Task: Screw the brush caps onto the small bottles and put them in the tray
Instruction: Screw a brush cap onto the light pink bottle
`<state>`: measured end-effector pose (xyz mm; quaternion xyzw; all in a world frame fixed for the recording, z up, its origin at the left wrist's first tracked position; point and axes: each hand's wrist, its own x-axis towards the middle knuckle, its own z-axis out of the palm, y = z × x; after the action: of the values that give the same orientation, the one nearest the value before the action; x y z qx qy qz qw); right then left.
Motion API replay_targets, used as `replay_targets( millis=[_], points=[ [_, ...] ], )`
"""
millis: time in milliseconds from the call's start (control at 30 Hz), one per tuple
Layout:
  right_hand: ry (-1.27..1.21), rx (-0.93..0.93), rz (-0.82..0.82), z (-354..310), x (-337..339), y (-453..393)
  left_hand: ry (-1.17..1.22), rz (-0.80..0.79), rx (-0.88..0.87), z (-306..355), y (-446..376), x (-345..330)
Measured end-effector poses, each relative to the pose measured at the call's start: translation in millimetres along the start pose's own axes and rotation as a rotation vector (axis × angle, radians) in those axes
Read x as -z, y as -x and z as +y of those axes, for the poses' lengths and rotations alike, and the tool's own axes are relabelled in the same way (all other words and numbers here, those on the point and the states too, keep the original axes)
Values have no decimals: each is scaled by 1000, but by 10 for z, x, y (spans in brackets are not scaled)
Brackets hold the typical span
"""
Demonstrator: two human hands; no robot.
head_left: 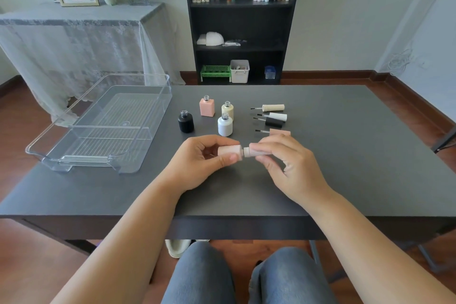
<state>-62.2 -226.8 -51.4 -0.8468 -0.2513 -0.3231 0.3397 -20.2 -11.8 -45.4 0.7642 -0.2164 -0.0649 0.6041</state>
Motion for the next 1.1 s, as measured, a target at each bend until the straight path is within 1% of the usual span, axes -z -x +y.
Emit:
replay_targets(
  millis=[67,133,200,233,300,367,533,700,833,967,1100],
  points=[
    [-68,-108,-62,-29,0,-2,7,38,-37,-24,9,-2],
    [-170,-258,-103,-46,-1,-16,20,61,-74,-37,12,-12],
    [-246,-384,-118,-31,-6,-31,20,80,-134,-48,11,-27],
    [-274,-414,-117,-18,-2,-31,25,90,-162,-49,10,-32],
    [-349,-424,-105,8,14,-25,35,111,-194,-45,10,-37],
    [-412,-397,-86,24,35,-4,30,129,-207,-42,13,-35],
    [-365,-301,-38,26,37,8,9,138,-222,-42,28,-37],
    [-363,-412,-6,-34,28,-12,-43,137,-259,-32,32,-32],
    [-394,-485,-34,-37,48,-17,-47,148,-272,-30,33,-27],
    [-530,-497,-52,-71,35,-27,-70,139,-281,-22,34,-30],
    [-357,-417,-52,-86,3,-26,-114,140,-289,-9,42,-28]
  ],
)
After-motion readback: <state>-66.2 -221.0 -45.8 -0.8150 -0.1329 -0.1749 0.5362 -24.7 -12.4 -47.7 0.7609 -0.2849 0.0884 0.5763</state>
